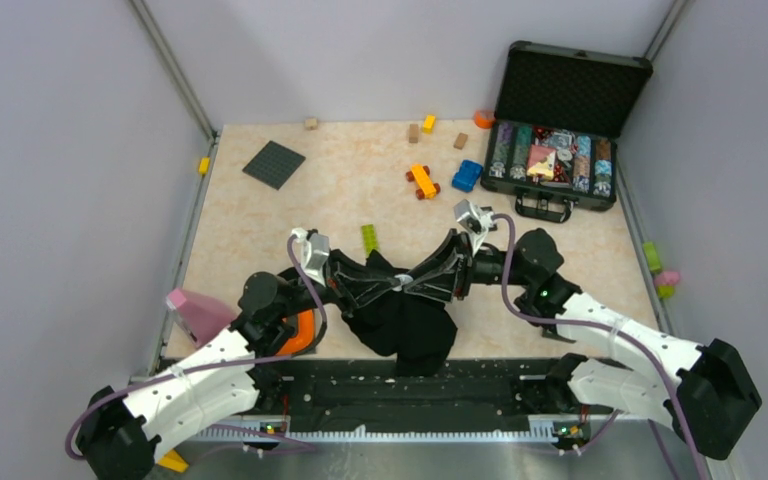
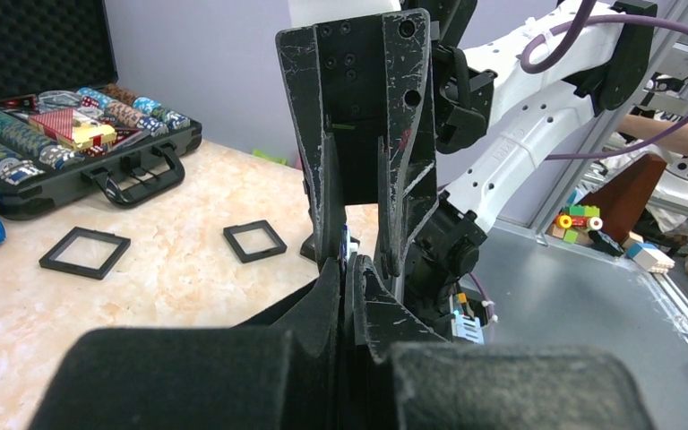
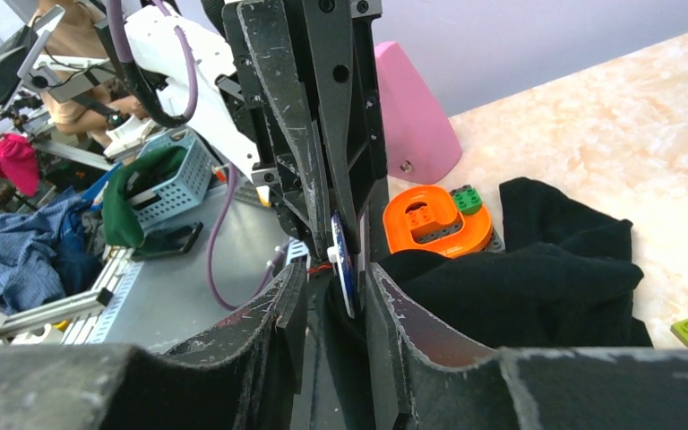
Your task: Remove the brooch from the garment
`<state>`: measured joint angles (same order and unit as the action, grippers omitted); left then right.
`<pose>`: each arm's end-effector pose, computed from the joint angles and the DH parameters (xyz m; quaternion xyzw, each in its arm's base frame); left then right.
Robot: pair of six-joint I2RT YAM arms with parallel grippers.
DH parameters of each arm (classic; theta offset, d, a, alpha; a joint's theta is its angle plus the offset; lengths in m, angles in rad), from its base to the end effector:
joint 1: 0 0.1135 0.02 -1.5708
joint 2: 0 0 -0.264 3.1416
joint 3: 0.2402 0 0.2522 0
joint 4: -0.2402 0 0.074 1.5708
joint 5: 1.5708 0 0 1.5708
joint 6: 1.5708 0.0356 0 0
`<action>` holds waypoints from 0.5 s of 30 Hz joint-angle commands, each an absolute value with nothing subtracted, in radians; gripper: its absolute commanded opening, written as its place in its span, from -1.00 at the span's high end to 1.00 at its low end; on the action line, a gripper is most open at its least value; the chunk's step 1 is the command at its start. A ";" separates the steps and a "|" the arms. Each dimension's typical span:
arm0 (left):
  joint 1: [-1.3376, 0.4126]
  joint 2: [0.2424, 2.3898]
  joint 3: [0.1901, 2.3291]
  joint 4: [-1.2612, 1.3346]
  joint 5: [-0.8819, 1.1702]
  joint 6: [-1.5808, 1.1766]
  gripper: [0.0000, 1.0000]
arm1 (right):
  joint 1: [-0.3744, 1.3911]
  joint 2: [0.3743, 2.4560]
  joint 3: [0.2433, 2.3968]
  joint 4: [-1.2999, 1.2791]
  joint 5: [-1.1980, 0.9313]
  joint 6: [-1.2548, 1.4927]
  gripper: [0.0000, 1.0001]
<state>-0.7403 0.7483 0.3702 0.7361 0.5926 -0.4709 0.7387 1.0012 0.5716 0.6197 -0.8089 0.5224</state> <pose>0.1145 -0.1316 0.2947 0.3110 0.5079 -0.5842 0.5514 0.1469 0.1686 0.3070 -0.3648 0.5493 0.6203 0.4248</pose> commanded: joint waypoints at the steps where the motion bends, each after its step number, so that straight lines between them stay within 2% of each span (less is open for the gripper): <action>1: -0.744 0.733 0.379 0.815 0.591 -0.483 1.00 | 0.733 1.004 0.590 0.702 -0.837 0.530 0.36; 10: -0.744 0.747 0.365 0.873 0.585 -0.509 1.00 | 0.735 1.015 0.593 0.684 -0.832 0.519 0.39; 15: -0.744 0.764 0.368 0.892 0.606 -0.521 1.00 | 0.739 1.023 0.599 0.680 -0.816 0.516 0.49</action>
